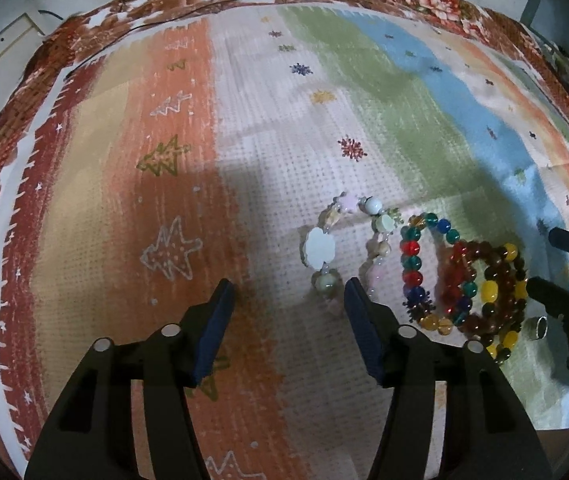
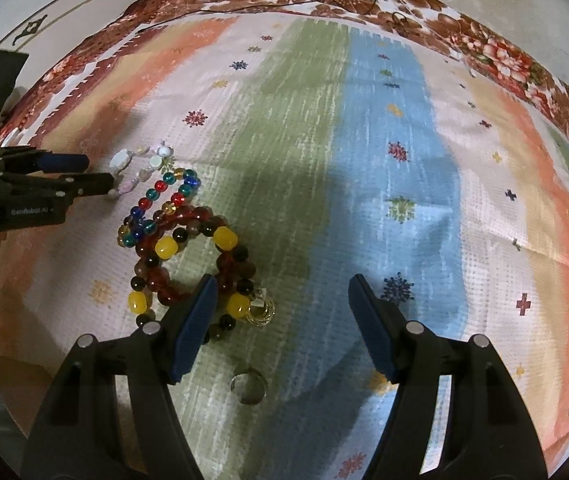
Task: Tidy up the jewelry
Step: 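Move both open tools back over the remaining bracelets, then close left tool on white bead bracelet while right tool grasps yellow-black bead bracelet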
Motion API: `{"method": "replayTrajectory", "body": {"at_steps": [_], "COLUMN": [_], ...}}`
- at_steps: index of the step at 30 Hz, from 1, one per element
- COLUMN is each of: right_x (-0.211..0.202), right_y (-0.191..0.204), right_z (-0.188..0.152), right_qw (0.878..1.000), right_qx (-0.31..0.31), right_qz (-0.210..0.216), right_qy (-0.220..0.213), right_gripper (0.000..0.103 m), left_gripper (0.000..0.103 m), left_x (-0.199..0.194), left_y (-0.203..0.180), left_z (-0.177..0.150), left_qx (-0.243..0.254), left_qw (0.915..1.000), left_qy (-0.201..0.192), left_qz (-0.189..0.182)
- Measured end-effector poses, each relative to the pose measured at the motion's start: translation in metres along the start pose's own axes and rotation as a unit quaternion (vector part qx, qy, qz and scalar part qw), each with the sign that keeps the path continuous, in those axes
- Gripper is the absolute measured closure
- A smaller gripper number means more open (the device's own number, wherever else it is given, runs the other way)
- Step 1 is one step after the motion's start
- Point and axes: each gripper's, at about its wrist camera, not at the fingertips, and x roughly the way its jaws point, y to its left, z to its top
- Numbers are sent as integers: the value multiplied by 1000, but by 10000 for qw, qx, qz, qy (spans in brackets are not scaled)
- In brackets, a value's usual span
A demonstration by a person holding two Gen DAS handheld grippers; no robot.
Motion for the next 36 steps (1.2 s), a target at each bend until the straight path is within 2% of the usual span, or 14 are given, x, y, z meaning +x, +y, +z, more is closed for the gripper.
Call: {"method": "replayTrajectory", "body": {"at_steps": [11,13,17,20,21,23,26,28,33,35,36], "right_x": [11,11,11,17,18,18,19,19,19,18,17], "right_y": [2,2,5,5,4,4,4,5,5,3,3], "right_z": [-2,-2,-3,-4,-6,-7,-7,-7,-7,-7,-7], "right_qw": [9999,9999,9998,9997,9997,9997,9996,9995,9994,9994,9994], "right_qx": [-109,-123,-152,-182,-204,-211,-229,-275,-241,-250,-233], "right_qz": [-59,-18,85,28,19,45,51,64,117,103,119], "right_qy": [16,25,57,177,151,139,154,172,212,230,224], "right_gripper": [36,41,53,66,68,68,72,76,79,89,90], "left_gripper": [43,43,54,59,62,74,75,88,92,92,92], "left_x": [4,4,4,5,5,6,6,6,5,5,4], "left_y": [-5,-5,-10,-7,-6,-6,-5,-5,0,1,1], "left_z": [-3,-3,-5,-4,-4,-5,-6,-6,-5,-5,-5], "left_qx": [166,210,377,203,171,228,251,285,169,139,135], "left_qw": [9998,9998,9993,9997,9998,9996,9996,9995,9998,9999,9999], "left_qy": [43,29,23,97,113,137,121,122,104,93,80], "left_qz": [31,25,-30,-80,-82,95,100,117,48,16,40]}}
